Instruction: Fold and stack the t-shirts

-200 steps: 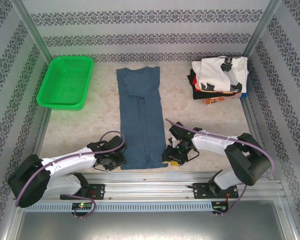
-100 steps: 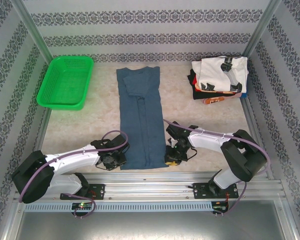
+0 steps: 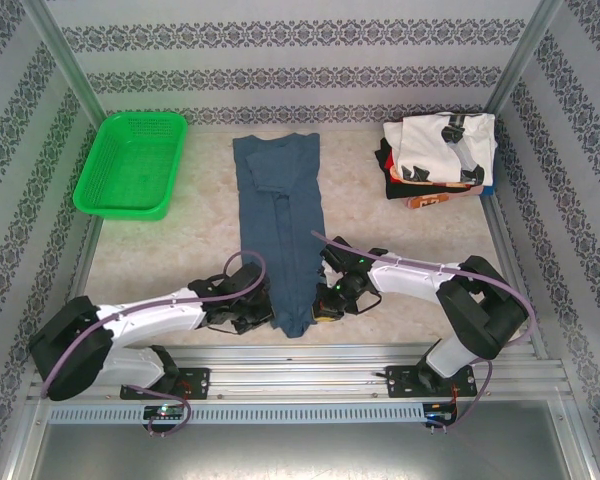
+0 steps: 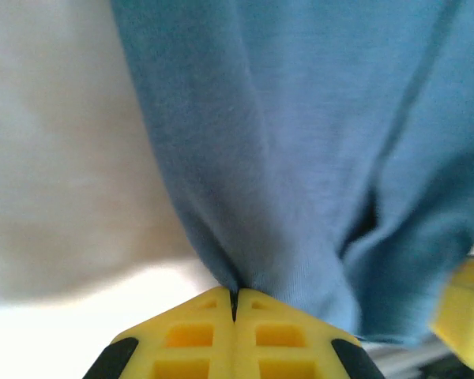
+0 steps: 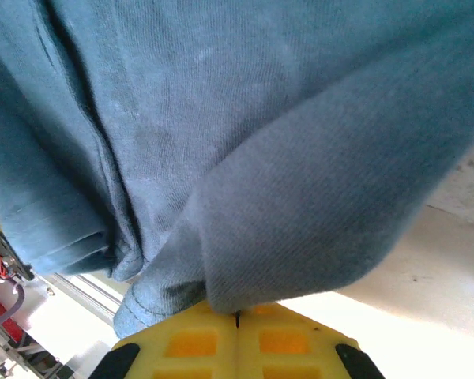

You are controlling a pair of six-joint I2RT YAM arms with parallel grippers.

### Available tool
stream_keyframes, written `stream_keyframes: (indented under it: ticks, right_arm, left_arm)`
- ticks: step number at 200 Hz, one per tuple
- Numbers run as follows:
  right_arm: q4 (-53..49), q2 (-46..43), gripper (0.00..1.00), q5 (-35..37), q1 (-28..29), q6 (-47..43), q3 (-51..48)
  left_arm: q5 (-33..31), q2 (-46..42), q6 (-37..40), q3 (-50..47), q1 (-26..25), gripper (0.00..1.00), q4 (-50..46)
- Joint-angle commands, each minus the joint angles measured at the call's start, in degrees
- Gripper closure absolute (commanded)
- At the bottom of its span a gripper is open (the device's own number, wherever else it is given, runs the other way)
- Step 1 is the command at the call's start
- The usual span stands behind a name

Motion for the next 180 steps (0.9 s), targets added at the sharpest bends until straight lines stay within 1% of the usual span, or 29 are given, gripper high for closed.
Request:
stream_keyframes:
  ticks: [1, 32, 83, 112, 131, 159, 180]
  right_arm:
    - [-2.26, -2.06, 0.96, -0.67, -0.7, -1.23, -1.11]
    - [-5.16, -4.63, 0.98, 0.06, -2.22, -2.05, -2.11]
    - [-9.77, -9.22, 1.0, 1.28, -2.83, -2.65, -1.07]
    - [-13.89, -11.04, 1.0, 2.23, -3.36, -3.53, 3.05]
    - [-16.26, -11.47, 1.0, 2.43, -4.13, -4.51, 6.31]
    - [-19.68, -10.06, 1.0, 2.18, -5.65, -6.8, 11.89]
    - [-21.16, -8.39, 1.0, 1.74, -6.65, -8.17, 15.51]
  left_arm:
    - [0.07, -4.8, -1.82, -2.2, -0.7, 1.0, 2.28]
    - [-0.66, -10.05, -2.75, -4.89, -0.75, 1.0, -1.08]
    - [-3.83, -19.53, -3.32, -5.64, -0.75, 1.0, -10.61]
    - [-6.3, -24.94, -3.72, -4.29, -0.53, 1.0, -15.52]
    - [-7.21, -27.57, -4.49, -4.32, -0.15, 1.0, -16.05]
    - [-7.32, -29.03, -4.12, -3.49, 2.03, 1.0, -16.21]
    - [-6.72, -29.08, -3.12, -2.08, 4.62, 1.0, -15.47]
